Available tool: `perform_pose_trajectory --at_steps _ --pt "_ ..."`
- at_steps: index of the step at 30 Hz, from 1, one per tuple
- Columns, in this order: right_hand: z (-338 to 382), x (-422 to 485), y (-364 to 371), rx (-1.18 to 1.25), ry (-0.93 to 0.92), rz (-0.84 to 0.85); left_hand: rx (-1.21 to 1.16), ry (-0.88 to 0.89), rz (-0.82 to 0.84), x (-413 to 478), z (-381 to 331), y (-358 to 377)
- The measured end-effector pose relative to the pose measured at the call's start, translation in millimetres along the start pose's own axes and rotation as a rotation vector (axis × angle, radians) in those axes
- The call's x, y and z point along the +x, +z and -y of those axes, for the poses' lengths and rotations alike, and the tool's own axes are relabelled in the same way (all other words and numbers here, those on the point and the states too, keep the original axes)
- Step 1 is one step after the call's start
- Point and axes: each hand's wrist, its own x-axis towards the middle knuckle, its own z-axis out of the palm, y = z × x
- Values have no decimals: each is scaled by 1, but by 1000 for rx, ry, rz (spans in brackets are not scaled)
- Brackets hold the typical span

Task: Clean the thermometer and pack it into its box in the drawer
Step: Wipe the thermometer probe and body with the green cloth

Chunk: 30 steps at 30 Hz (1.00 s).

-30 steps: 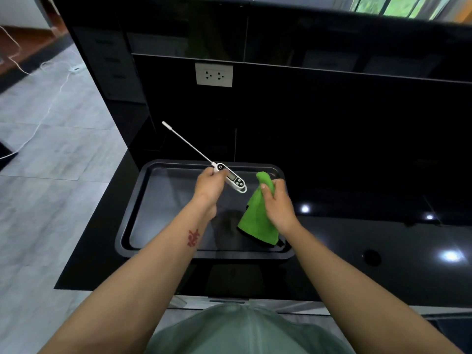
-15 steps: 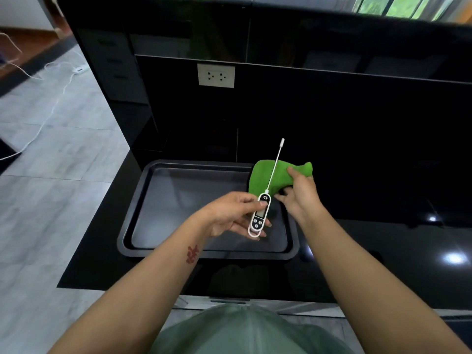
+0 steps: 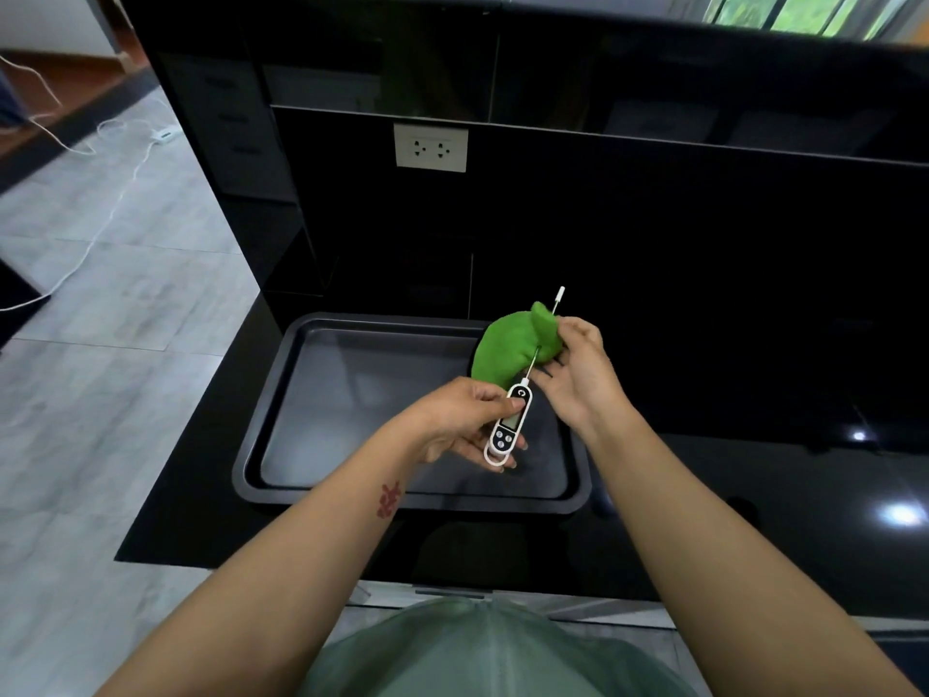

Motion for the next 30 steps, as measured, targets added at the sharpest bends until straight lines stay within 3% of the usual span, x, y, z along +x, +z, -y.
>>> perform_pose_trajectory --at_steps 5,12,22,30 --pt "3 3 6 -49 52 -40 27 1 -11 2 -1 3" --pt "20 17 7 -102 -26 -41 62 -4 -41 0 -6 1" --pt "-21 7 13 -212 -41 33 1 63 -265 4 -5 1" --pt "9 20 13 -167 -76 -35 24 85 -193 -3 -7 -9"
